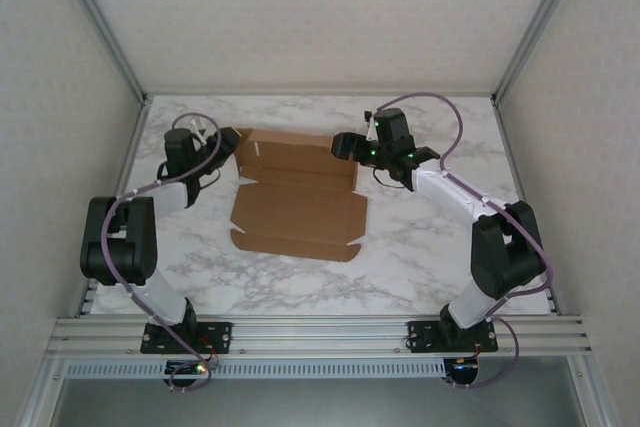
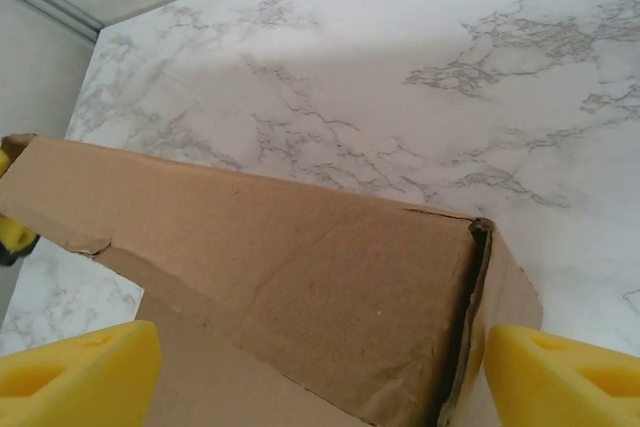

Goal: Fold the paper box

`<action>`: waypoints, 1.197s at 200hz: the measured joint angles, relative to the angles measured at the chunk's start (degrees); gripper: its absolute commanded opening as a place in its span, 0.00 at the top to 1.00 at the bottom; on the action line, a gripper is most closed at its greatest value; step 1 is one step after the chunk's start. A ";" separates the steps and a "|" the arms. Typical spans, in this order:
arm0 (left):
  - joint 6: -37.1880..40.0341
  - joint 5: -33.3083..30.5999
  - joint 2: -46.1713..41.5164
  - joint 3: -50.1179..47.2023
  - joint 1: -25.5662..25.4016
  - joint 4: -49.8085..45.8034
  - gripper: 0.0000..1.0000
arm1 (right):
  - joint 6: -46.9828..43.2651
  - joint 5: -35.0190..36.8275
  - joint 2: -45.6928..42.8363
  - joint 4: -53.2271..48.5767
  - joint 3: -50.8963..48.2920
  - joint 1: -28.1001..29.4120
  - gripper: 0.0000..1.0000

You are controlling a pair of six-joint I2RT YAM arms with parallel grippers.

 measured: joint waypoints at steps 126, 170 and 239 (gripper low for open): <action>-4.79 -2.99 -6.64 -7.08 -10.80 6.62 0.50 | -8.76 11.02 -2.56 -10.64 3.89 -2.19 0.17; -0.22 -3.78 -10.12 -6.69 -10.56 0.42 0.50 | -12.15 15.28 -5.86 -13.25 6.40 -0.66 0.26; 5.92 -9.33 -16.85 -1.73 -4.42 -10.40 0.49 | -17.14 12.09 6.93 -18.01 27.63 5.81 0.61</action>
